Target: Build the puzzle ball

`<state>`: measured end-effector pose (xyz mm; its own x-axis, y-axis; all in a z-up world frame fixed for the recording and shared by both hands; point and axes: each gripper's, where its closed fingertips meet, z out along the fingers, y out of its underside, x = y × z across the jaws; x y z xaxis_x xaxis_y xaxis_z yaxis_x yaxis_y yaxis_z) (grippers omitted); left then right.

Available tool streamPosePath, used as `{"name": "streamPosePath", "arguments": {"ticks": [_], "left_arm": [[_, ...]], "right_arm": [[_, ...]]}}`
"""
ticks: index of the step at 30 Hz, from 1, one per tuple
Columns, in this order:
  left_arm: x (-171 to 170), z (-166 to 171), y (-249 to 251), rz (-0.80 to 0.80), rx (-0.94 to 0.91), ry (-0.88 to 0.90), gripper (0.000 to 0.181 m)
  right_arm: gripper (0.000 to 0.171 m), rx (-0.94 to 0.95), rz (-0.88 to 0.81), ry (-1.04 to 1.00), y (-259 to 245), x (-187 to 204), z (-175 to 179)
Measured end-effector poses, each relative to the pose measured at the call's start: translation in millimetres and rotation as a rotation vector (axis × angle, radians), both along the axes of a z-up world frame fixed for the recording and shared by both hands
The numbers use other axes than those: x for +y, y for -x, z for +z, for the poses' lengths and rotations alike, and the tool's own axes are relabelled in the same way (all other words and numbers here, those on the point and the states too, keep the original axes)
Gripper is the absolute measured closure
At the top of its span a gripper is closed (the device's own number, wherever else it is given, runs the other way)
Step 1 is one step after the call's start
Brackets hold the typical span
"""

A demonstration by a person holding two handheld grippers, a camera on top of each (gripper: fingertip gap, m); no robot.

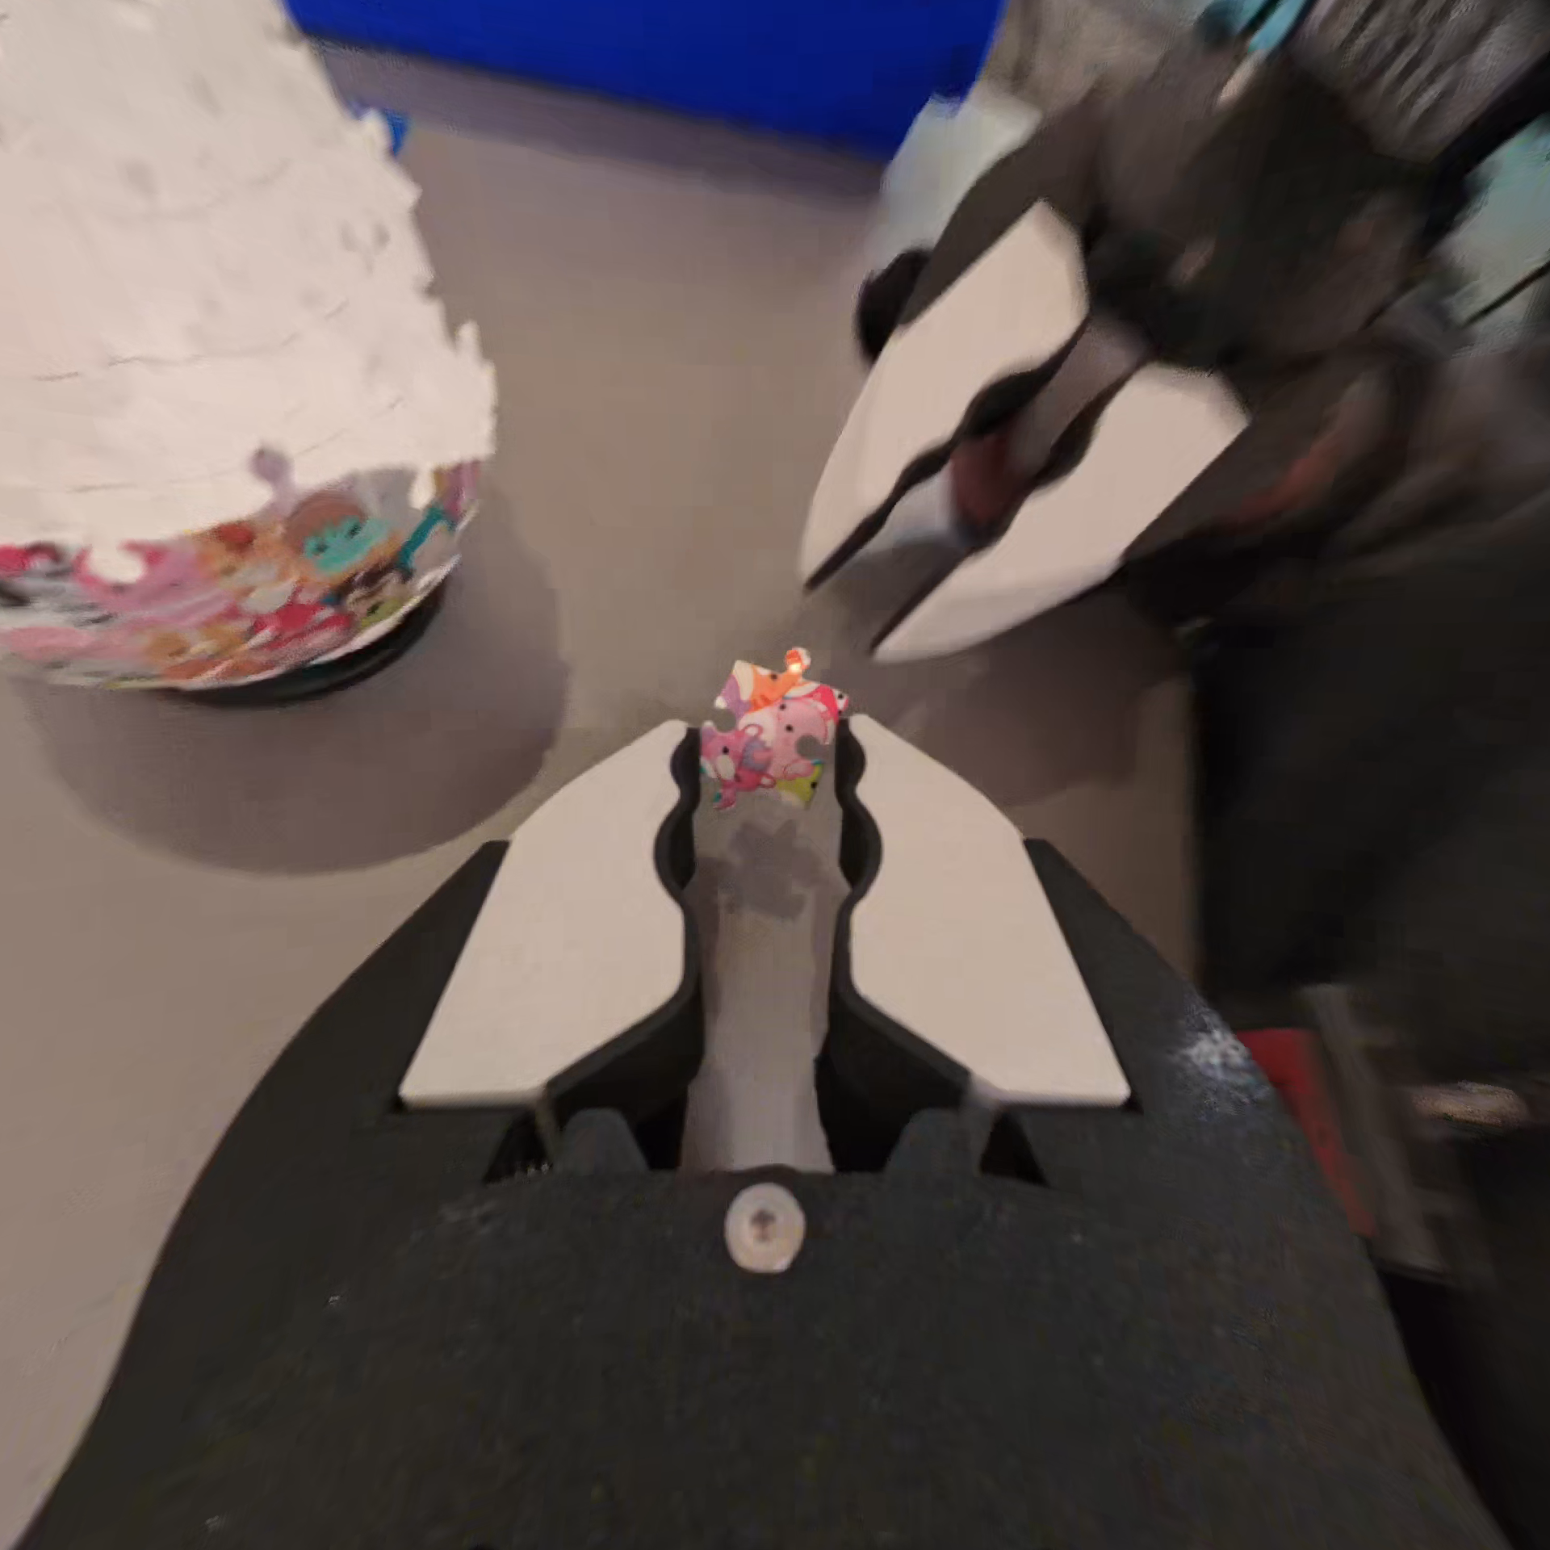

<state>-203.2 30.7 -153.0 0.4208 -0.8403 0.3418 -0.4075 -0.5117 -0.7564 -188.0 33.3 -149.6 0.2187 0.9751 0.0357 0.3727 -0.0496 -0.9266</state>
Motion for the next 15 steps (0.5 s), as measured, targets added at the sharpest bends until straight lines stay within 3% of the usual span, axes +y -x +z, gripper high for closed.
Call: {"name": "streamPosePath", "arguments": {"ticks": [4, 9, 15], "left_arm": [[-17, 18, -6, -0.099, -0.058, 0.092, 0.151], [-29, 17, -9, -0.173, -0.024, 0.138, 0.151], [-37, 15, -12, -0.212, -0.022, 0.189, 0.151]], "right_arm": [[0.149, -0.037, 0.09, -0.148, 7, -12, 3], [0.154, -0.011, 0.073, -0.333, 6, -19, 22], [0.157, -0.073, 0.146, -0.401, 11, -32, 13]]}}
